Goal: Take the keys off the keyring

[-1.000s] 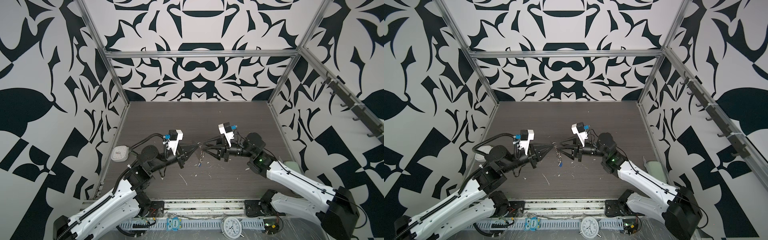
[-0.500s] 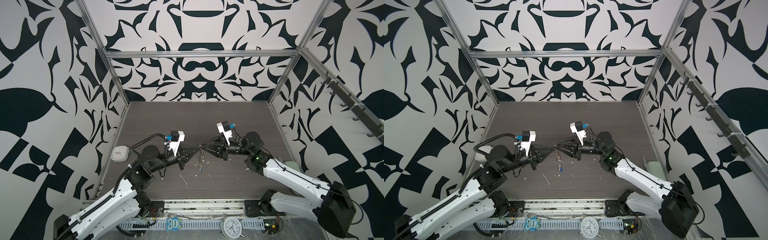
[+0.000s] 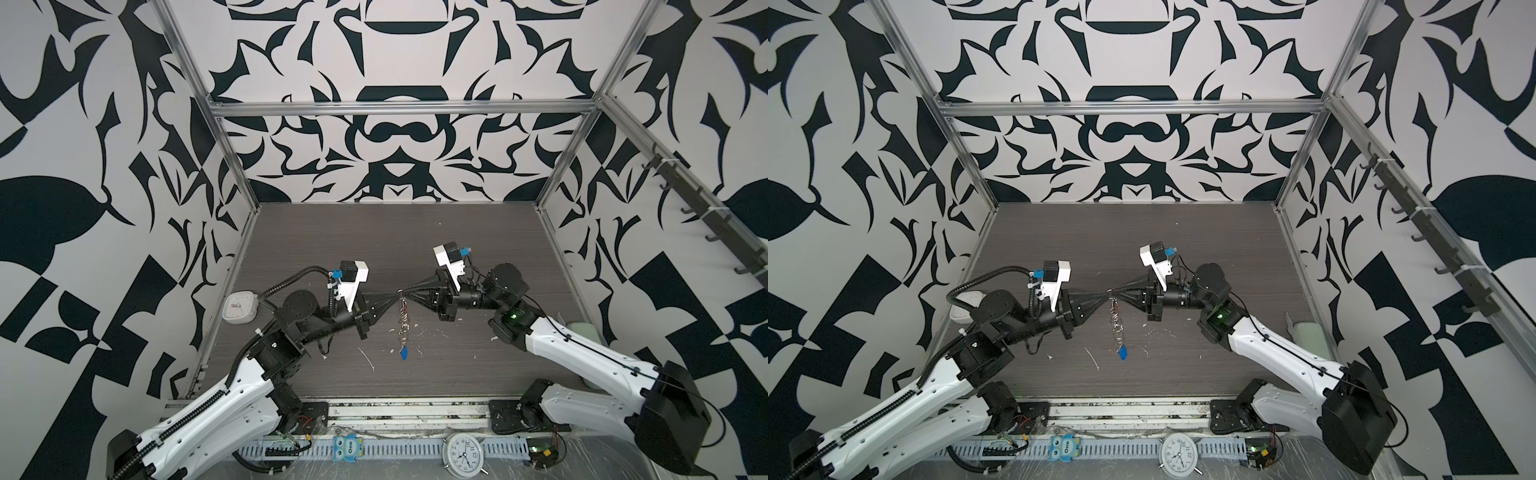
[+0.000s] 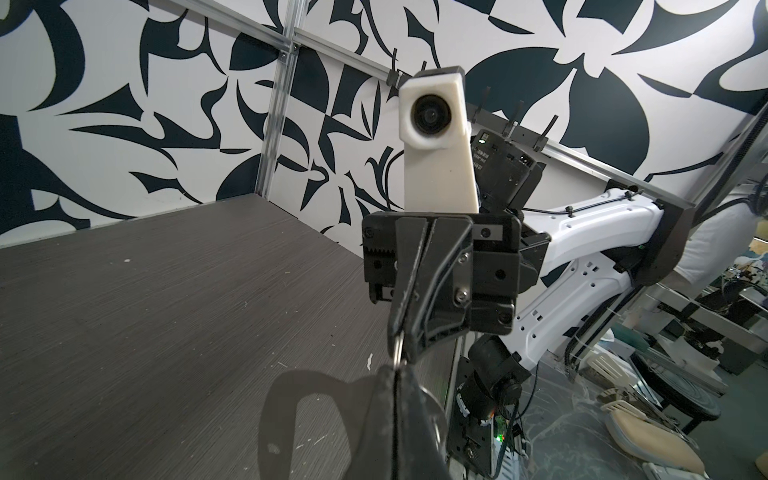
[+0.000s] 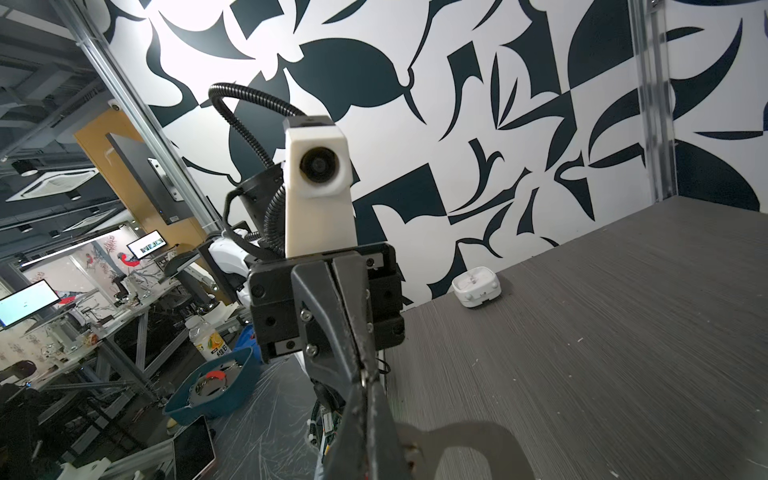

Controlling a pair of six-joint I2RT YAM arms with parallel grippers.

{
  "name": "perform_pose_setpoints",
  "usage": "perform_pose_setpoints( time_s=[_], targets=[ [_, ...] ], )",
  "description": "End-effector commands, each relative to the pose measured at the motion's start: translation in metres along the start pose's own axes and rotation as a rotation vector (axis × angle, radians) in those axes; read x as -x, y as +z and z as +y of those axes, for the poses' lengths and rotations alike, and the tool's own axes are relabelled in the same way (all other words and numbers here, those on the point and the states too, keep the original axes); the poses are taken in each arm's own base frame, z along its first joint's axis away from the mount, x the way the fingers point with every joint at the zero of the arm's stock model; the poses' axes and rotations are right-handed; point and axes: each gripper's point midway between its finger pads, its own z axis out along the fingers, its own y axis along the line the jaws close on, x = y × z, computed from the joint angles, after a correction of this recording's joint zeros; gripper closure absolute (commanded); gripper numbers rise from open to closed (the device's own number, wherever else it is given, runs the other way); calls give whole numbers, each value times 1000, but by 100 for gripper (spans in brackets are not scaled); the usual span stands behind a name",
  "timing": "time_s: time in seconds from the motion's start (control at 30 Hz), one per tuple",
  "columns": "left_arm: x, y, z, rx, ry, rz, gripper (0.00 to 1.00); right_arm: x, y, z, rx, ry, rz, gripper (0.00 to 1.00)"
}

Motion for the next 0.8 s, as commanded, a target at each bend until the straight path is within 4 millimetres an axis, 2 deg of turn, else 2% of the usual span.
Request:
perform_pose_setpoints(
  time_s=[0.0,0.07,0.27,0.57,0.77],
  targets=[
    [18,-2,-12,-33,25,-40,100,24,2,20,55,-67,-45,100],
    [18,-2,-12,-33,26,-42,88,25,2,21,53,-69,-47,100],
    [17,-1,-11,-30,21,-36,80,26,1,22,49,-73,-52,100],
    [16,2,-10,-37,12,-29,83,29,2,23,57,-69,-65,100],
    [19,2,-9,-24,11,-39,96,27,3,24,63,-63,-63,100]
  ],
)
